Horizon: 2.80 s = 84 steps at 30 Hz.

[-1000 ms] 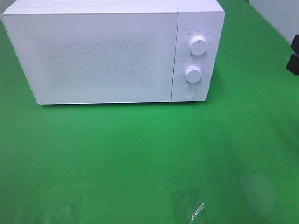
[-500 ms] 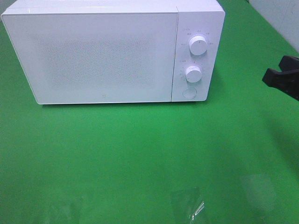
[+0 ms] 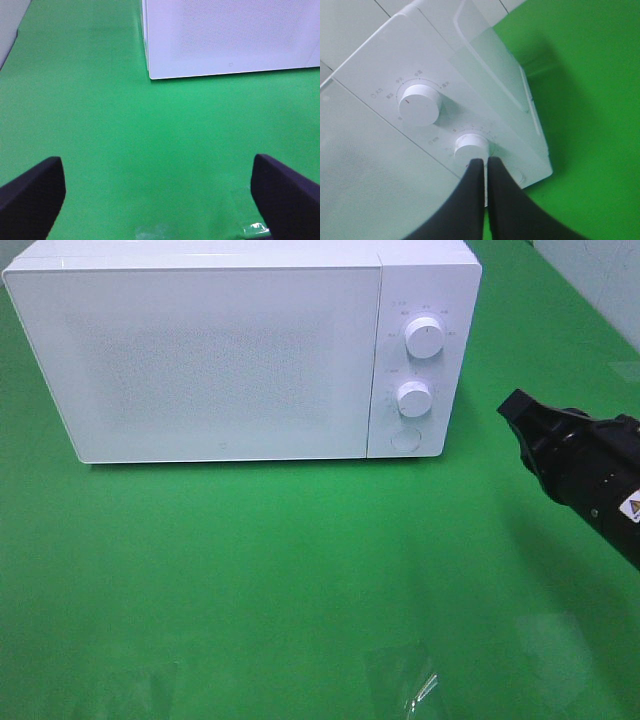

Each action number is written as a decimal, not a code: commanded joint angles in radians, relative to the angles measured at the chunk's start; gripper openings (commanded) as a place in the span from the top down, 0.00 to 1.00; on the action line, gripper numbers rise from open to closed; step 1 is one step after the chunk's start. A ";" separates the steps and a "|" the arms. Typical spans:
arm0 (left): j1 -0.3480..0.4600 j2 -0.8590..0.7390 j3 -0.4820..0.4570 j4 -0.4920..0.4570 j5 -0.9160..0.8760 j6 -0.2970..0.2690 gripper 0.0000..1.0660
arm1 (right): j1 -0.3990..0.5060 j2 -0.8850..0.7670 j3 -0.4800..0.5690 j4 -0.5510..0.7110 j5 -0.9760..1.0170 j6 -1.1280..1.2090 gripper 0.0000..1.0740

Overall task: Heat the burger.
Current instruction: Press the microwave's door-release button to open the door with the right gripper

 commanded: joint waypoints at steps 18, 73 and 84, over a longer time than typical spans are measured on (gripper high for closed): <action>0.003 -0.016 0.001 0.001 -0.006 -0.005 0.13 | 0.016 0.142 -0.049 -0.099 0.110 0.843 1.00; 0.003 -0.015 0.001 0.001 -0.006 -0.005 0.13 | 0.016 0.509 -0.539 0.155 0.285 0.845 1.00; 0.003 -0.015 0.001 0.001 -0.006 -0.005 0.13 | 0.062 0.509 -0.566 0.258 0.298 0.808 1.00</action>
